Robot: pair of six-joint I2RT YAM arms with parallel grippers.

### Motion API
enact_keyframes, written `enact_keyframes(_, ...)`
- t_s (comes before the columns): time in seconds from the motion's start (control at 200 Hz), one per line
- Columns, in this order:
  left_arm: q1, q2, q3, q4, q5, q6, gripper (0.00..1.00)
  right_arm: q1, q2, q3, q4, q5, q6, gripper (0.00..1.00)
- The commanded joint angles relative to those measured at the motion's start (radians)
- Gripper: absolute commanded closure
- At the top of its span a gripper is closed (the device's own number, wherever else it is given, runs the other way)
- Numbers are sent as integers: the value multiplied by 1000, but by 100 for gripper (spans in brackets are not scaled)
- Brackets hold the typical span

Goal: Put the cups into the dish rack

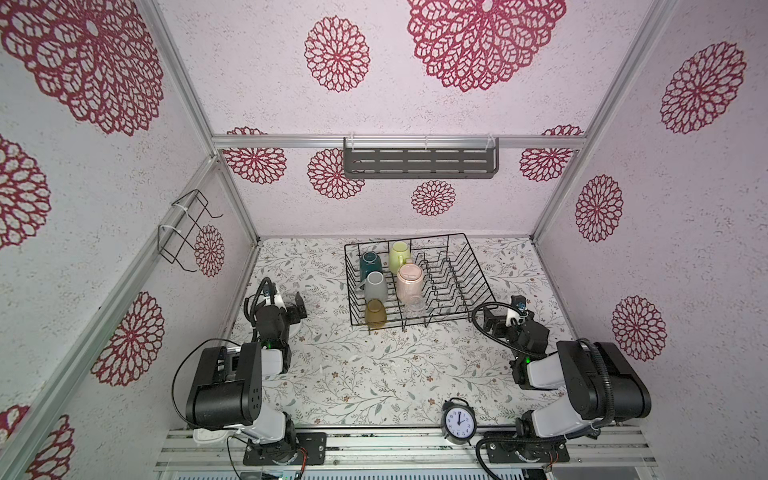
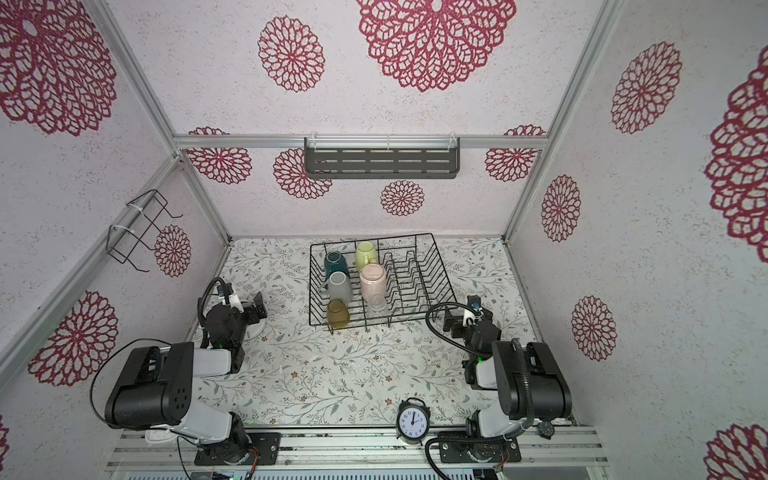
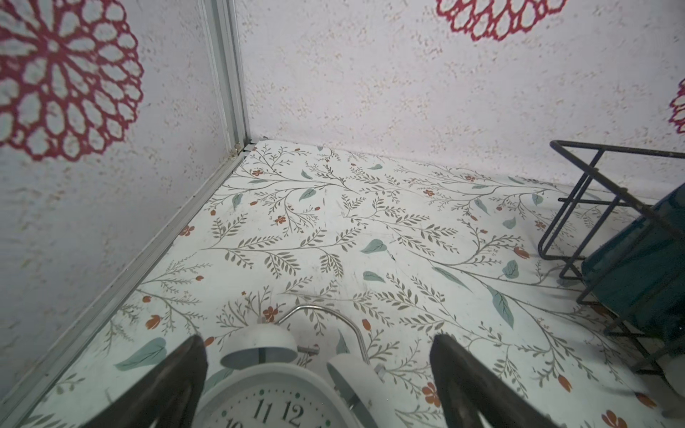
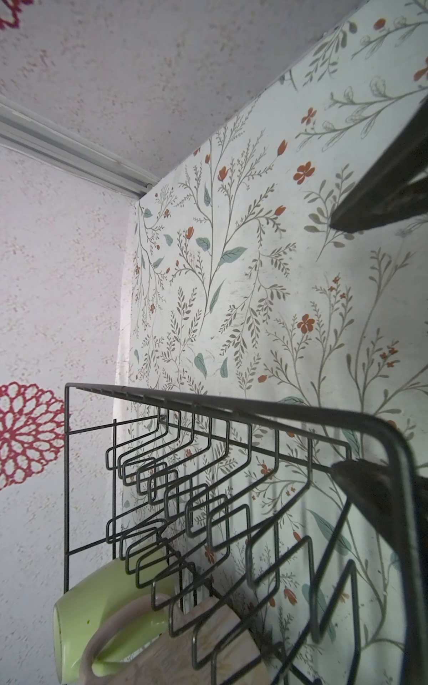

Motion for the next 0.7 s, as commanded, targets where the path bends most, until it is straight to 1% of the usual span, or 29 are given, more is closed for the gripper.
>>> enact_keyframes(0.0,5,4,29,2,49,35,3,-8,-9,30,19,-3,1,1)
enact_keyframes(0.065,7,-3,41,-38,55,36,3,-9,-9,30,19,-5,1,1)
enact_keyframes(0.696,5,1,38,-25,55,35,3,-9,-6,35,13,-7,1,1)
